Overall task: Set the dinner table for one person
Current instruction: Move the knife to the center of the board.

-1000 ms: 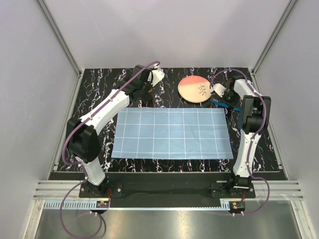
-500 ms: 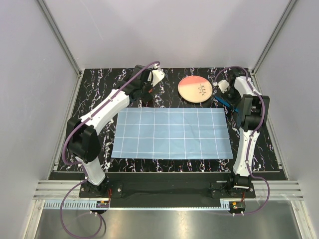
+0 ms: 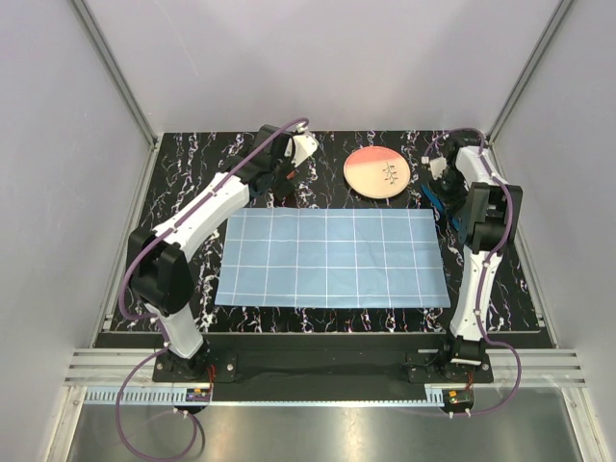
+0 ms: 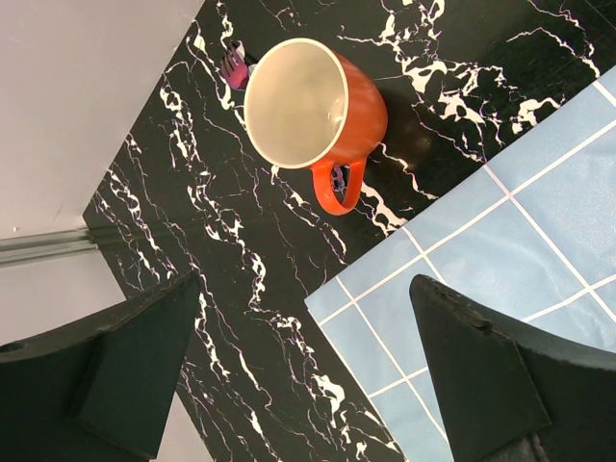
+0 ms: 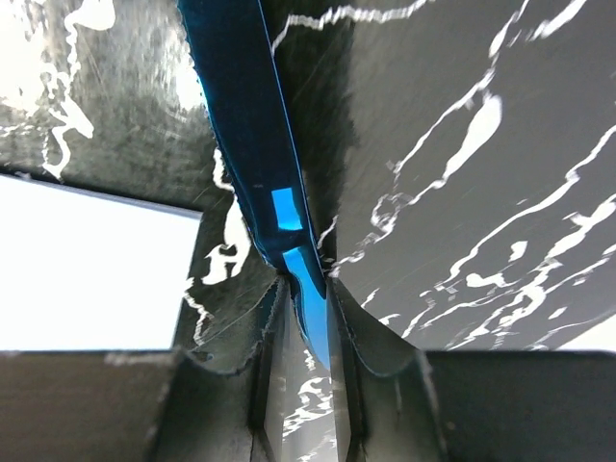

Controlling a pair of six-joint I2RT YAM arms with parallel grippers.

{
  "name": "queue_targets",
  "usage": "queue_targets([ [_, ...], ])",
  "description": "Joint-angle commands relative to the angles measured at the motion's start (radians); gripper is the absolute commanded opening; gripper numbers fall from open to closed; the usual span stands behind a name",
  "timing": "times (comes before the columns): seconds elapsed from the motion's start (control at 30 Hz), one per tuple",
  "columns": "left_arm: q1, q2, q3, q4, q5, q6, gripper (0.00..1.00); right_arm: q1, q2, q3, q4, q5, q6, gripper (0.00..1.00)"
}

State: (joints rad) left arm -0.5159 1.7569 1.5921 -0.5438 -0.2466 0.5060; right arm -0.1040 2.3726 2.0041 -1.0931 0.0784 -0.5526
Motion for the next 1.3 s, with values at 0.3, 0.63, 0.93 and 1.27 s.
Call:
queue_targets([
  [0.3, 0.004, -0.079, -0.008, 0.019, 0.015, 0.014, 0.99, -0.054, 0.037, 0.019, -0.071, -0.137, 0.187, 0.28],
  [0.63, -0.004, -0.103, -0.004, 0.001, 0.013, 0.019, 0.99, -0.118, 0.054, 0.051, -0.071, -0.152, 0.207, 0.38],
  [0.93, -0.019, -0.117, -0.003, -0.001, 0.013, 0.019, 0.99, -0.118, 0.047, 0.11, -0.079, -0.158, 0.198, 0.71],
  [1.27, -0.045, -0.131, -0.014, 0.001, 0.03, 0.026, 0.99, -0.118, 0.059, 0.298, -0.155, -0.164, 0.161, 0.78],
])
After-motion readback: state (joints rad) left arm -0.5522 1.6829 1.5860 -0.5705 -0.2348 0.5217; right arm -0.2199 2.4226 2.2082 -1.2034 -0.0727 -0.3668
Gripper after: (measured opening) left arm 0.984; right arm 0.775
